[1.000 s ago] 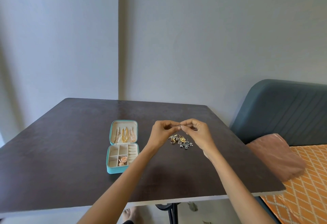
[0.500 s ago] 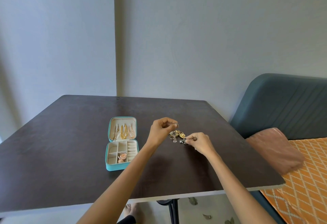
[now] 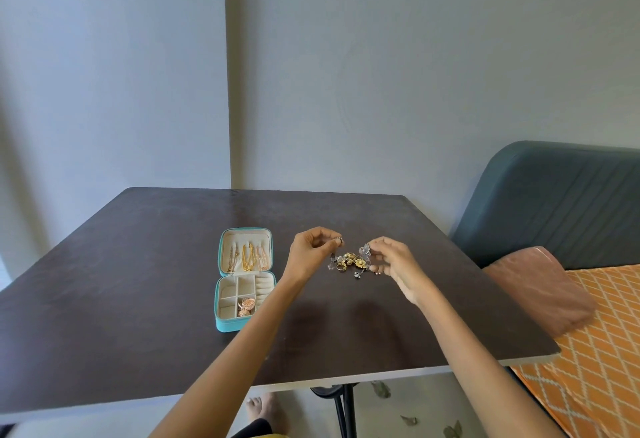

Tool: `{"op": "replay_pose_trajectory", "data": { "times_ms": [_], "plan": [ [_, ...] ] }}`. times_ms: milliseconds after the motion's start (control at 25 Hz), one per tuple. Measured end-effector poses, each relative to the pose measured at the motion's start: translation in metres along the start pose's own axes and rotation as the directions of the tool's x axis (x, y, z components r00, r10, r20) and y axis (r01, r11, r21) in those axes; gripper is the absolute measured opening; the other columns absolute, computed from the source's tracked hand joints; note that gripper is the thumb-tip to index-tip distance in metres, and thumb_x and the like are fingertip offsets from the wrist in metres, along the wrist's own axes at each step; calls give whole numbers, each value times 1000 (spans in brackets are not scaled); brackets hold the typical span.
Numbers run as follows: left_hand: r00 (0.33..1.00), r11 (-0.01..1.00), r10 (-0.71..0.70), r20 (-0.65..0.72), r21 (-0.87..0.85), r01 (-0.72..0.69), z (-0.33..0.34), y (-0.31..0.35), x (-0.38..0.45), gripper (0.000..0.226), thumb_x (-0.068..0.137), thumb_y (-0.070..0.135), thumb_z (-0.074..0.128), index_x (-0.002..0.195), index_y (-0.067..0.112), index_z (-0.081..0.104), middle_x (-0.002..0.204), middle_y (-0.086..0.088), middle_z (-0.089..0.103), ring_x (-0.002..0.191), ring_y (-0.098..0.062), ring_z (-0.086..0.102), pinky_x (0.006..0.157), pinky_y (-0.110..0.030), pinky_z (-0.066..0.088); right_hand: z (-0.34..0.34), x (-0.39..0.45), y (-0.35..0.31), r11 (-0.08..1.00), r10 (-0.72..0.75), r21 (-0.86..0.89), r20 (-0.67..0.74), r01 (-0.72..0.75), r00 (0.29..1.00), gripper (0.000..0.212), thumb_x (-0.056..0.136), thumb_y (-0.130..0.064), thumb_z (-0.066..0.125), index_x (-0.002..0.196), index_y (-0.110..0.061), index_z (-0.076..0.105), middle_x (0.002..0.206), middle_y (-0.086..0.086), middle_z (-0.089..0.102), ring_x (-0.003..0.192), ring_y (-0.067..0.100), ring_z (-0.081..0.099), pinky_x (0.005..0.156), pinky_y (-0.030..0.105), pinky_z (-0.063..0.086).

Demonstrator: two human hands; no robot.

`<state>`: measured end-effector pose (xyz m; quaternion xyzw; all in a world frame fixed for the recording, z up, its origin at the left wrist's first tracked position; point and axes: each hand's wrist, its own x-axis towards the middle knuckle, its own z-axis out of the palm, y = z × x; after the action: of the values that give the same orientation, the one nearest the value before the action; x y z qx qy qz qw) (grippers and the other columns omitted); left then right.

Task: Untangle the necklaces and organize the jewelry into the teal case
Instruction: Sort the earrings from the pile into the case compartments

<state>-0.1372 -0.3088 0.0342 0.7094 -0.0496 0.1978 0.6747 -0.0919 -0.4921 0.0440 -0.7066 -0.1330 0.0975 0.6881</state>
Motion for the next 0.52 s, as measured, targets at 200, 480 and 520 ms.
{"op": "replay_pose_trajectory", "data": {
  "times_ms": [200,480,520],
  "plan": [
    [1000,1000,-6,12,-13,6,-8,7,-2,7,86,5,64,83,10,68,79,-4,72,73,-10,65,76,-25,53,6,-1,-13,961,130,245,0,-126,991,11,93,-11,48,89,-8,58,89,16,72,67,17,64,58,24,53],
    [999,1000,-30,10,0,30,-17,11,-5,4,86,5,63,85,6,67,81,-7,72,70,-15,62,72,-24,51,10,-2,15,716,91,-682,-126,-153,988,14,87,-20,47,76,-18,54,74,-2,68,66,14,57,65,27,49],
    [999,1000,-30,15,-2,30,-16,10,-6,5,86,4,63,85,7,67,81,-7,72,69,-11,63,71,-21,52,10,-1,17,651,71,-746,-121,-138,990,13,86,-21,48,76,-19,56,77,-3,67,69,16,57,67,29,48]
  ]
}}
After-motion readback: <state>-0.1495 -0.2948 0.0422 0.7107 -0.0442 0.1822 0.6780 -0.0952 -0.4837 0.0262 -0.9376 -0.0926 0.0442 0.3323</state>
